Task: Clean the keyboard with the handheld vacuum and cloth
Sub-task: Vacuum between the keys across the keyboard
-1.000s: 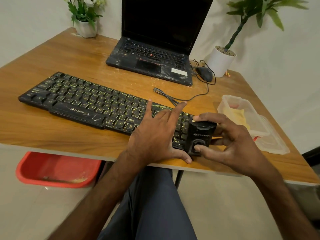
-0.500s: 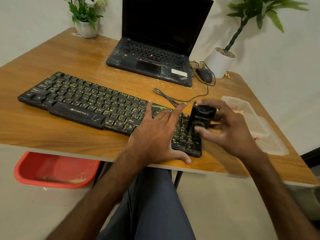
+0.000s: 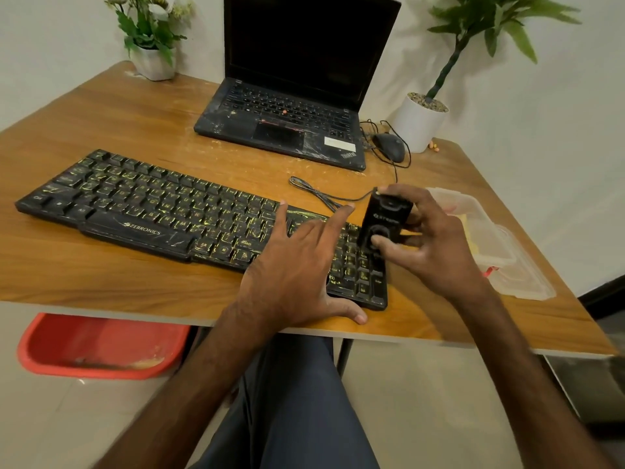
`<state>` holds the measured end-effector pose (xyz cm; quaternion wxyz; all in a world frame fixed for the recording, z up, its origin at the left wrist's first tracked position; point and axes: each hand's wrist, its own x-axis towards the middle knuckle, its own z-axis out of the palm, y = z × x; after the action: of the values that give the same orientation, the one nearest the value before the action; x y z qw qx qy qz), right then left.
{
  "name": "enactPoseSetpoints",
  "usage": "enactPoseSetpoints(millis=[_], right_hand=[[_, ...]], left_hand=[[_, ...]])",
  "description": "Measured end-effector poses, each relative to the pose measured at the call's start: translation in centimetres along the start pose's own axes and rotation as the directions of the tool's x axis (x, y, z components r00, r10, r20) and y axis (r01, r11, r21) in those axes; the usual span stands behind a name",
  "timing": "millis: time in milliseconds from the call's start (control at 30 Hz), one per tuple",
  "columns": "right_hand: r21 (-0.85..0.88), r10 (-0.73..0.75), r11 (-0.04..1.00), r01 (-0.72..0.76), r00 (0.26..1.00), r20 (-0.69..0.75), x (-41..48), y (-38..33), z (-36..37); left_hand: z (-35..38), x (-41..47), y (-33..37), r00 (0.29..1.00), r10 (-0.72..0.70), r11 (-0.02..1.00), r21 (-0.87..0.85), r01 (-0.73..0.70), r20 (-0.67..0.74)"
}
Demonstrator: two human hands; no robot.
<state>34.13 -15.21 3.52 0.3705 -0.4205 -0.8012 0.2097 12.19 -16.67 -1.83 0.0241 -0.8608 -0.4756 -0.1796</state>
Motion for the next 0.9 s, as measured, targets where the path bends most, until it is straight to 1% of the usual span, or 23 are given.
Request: enactPoseSetpoints(millis=[67, 100, 200, 267, 300, 367, 467, 533, 600, 667, 733, 767, 900], right_hand=[[-0.026, 0.023, 0.999, -0.024, 0.999, -0.047, 1.1, 0.2, 0.3], [-0.017, 0.028, 0.999, -0.028, 0.999, -0.037, 1.1, 0.2, 0.2], [0.074, 0.001, 0.997, -0.008, 0.996, 0.095, -1.2, -0.9, -0.3], [0.137, -0.022, 0.991, 0.002, 0.989, 0.145, -2.5, -1.4, -0.6], [0.135, -0.027, 0.991, 0.008, 0.990, 0.139, -2.5, -1.3, -0.5], [0.075, -0.019, 0.997, 0.015, 0.998, 0.055, -1.5, -0.7, -0.2], [-0.007, 0.030, 0.999, -0.031, 0.996, -0.085, 1.1, 0.4, 0.4], [-0.049, 0.046, 0.997, -0.052, 0.991, -0.124, 2.1, 1.0, 0.4], [-0.047, 0.039, 0.998, -0.044, 0.994, -0.102, 1.8, 1.2, 0.3], [0.004, 0.020, 1.000, -0.020, 0.999, -0.039, 0.8, 1.0, -0.2], [0.013, -0.004, 1.000, 0.004, 1.000, 0.014, 0.3, 0.7, -0.7], [0.001, -0.008, 1.000, 0.008, 1.000, 0.013, 0.5, 0.8, -0.8], [-0.086, -0.006, 0.996, 0.001, 0.998, -0.067, 2.7, 1.5, 0.1]], left_hand=[[-0.1, 0.0, 0.0, 1.000, -0.003, 1.000, -0.004, 0.003, 0.008], [-0.1, 0.0, 0.0, 1.000, -0.004, 1.000, -0.007, 0.004, 0.010], [-0.1, 0.0, 0.0, 1.000, -0.012, 1.000, 0.003, 0.012, 0.008], [-0.1, 0.0, 0.0, 1.000, -0.017, 1.000, 0.019, 0.017, 0.009], [-0.1, -0.1, 0.0, 1.000, -0.017, 1.000, 0.023, 0.017, 0.009], [-0.1, 0.0, 0.0, 1.000, -0.006, 1.000, 0.021, 0.006, 0.016], [-0.2, 0.1, 0.0, 1.000, -0.006, 1.000, 0.005, 0.005, 0.028], [-0.2, 0.1, 0.0, 0.999, -0.017, 1.000, -0.006, 0.017, 0.031], [-0.1, 0.1, 0.0, 0.999, -0.026, 1.000, -0.001, 0.026, 0.019], [-0.1, 0.0, 0.1, 1.000, -0.026, 1.000, 0.009, 0.026, 0.015], [-0.2, 0.0, 0.1, 0.999, -0.025, 1.000, 0.010, 0.024, 0.023], [-0.2, 0.0, 0.1, 0.999, -0.022, 1.000, 0.003, 0.022, 0.028], [-0.4, 0.0, 0.2, 0.999, -0.028, 0.999, -0.016, 0.029, 0.038]])
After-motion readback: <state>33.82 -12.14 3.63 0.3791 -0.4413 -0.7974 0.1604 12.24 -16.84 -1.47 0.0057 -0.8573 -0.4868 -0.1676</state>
